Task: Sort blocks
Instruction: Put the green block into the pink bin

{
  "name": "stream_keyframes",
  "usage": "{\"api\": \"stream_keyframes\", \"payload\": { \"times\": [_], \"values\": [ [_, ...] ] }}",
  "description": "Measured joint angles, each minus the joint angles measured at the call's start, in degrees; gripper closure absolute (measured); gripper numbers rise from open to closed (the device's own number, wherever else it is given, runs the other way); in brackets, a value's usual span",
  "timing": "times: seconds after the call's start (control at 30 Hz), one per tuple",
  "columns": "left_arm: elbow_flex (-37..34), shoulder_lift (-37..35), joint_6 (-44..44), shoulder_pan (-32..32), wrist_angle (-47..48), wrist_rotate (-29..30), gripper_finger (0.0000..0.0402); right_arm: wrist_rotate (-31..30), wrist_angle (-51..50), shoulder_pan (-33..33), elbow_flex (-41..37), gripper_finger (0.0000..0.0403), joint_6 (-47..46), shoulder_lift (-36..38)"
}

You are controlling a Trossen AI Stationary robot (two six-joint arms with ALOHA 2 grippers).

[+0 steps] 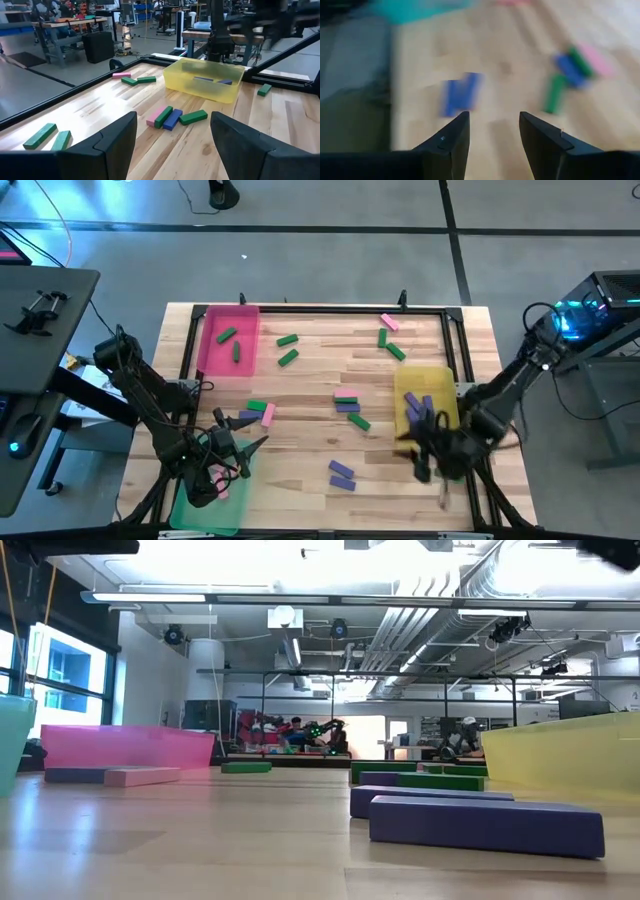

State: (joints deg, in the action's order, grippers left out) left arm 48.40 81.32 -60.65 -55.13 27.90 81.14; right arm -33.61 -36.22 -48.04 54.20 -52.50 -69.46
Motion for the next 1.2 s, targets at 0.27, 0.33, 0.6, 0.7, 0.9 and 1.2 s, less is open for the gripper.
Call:
{"api": "stream_keyframes", "payload": {
  "times": [0.27, 0.33, 0.6, 0.7, 0.9, 1.2],
  "values": [
    [0.0, 0.0, 4.24, 0.0, -2.83, 0.04, 0.0159, 13.91, 5.85, -10.22, -2.23, 0.0247, -9.82, -5.51],
    [0.0, 0.0, 4.36, 0.0, -2.85, 0.07, 0.0159, 20.49, 3.55, -10.87, -2.23, 0.0247, -14.37, -8.21],
    [0.0, 0.0, 4.36, 0.84, -2.97, 0.2, 0.0159, 40.3, -7.2, -10.7, -2.26, 0.0247, -19.64, -18.81],
    [0.0, 0.0, 4.36, 1.37, -2.99, 0.2, 0.0159, 41.83, -10.81, -10.46, -2.28, 0.0247, -21.09, -21.32],
    [0.0, 0.0, 4.34, 1.95, -3.02, -0.04, 0.0159, 43.65, -15.23, -10.46, -2.24, 0.0247, -20.99, -24.63],
    [0.0, 0.0, 4.35, 1.92, -3.0, -0.11, 0.0159, 44.65, -14.51, -9.26, -1.96, 0.0247, -20.58, -26.33]
  ]
}}
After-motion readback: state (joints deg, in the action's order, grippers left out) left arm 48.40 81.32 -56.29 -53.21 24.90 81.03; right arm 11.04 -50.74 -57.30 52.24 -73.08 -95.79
